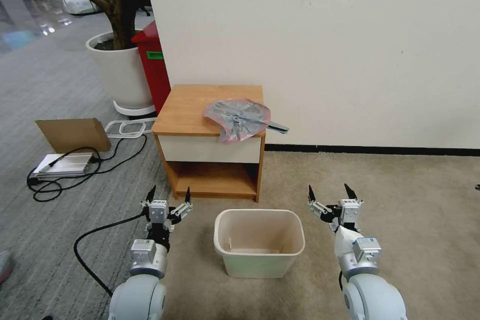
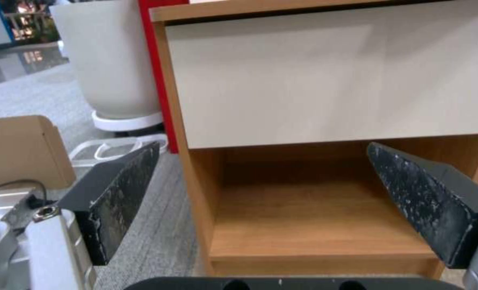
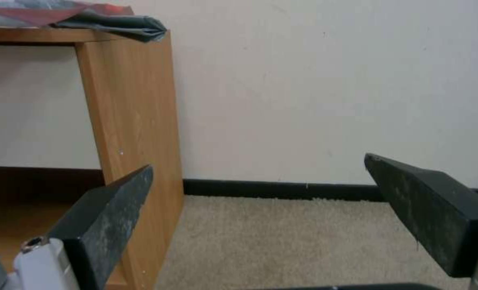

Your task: Pick up the garbage bag from the table and place it over the trash can.

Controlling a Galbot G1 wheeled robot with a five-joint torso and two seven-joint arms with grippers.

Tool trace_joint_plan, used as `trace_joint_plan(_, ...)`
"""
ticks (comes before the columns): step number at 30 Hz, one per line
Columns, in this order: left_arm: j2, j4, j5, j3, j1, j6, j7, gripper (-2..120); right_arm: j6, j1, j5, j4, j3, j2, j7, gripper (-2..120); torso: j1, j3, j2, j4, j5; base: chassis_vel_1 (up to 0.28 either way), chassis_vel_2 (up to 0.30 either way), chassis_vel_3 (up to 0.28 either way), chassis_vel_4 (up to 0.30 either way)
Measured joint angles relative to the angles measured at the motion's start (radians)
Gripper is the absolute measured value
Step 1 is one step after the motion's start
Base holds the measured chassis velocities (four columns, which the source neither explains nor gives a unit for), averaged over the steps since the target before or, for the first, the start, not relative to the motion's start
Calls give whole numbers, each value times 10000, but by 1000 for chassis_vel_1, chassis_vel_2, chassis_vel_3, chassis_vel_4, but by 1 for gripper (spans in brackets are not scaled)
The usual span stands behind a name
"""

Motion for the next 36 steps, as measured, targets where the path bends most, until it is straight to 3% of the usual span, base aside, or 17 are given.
trace_joint_plan(3,28,-13,-21,-8,0,21,1,97,-4,0,22,11,0,-7,0,100,0,0,0,0,0,0,0,0,0)
trace_joint_plan(7,608,-438,-835,-321,9,479,-80,100,-259,10,567,392,96,-185,162,100,0,0,0,0,3,0,0,0,0)
trace_joint_plan(15,2536,-1814,-3547,-1340,57,2029,-452,100,-1434,129,3061,1994,464,-981,889,100,0,0,0,-2,0,0,0,0,0)
trace_joint_plan(18,2735,-2022,-3844,-1376,122,2285,-462,100,-1457,189,3344,2025,407,-1032,879,100,0,0,0,0,7,0,0,0,0)
trace_joint_plan(20,2737,-2131,-3922,-912,433,2571,-310,100,-1462,191,3496,2026,388,-1058,880,100,0,2,0,3,-7,0,0,0,0)
trace_joint_plan(27,2666,-2144,-3760,-658,570,2552,-234,100,-1400,279,3746,1875,207,-1070,861,100,1,0,0,-1,-1,0,0,0,0)
trace_joint_plan(30,2654,-2138,-3658,-663,649,2376,-194,100,-1187,791,4650,1505,-273,-1287,780,100,1,0,0,-1,1,0,0,0,0)
trace_joint_plan(36,2684,-2138,-3681,-753,661,2114,-129,100,-810,1674,5007,618,-910,-1737,485,100,1,1,0,1,0,0,0,0,0)
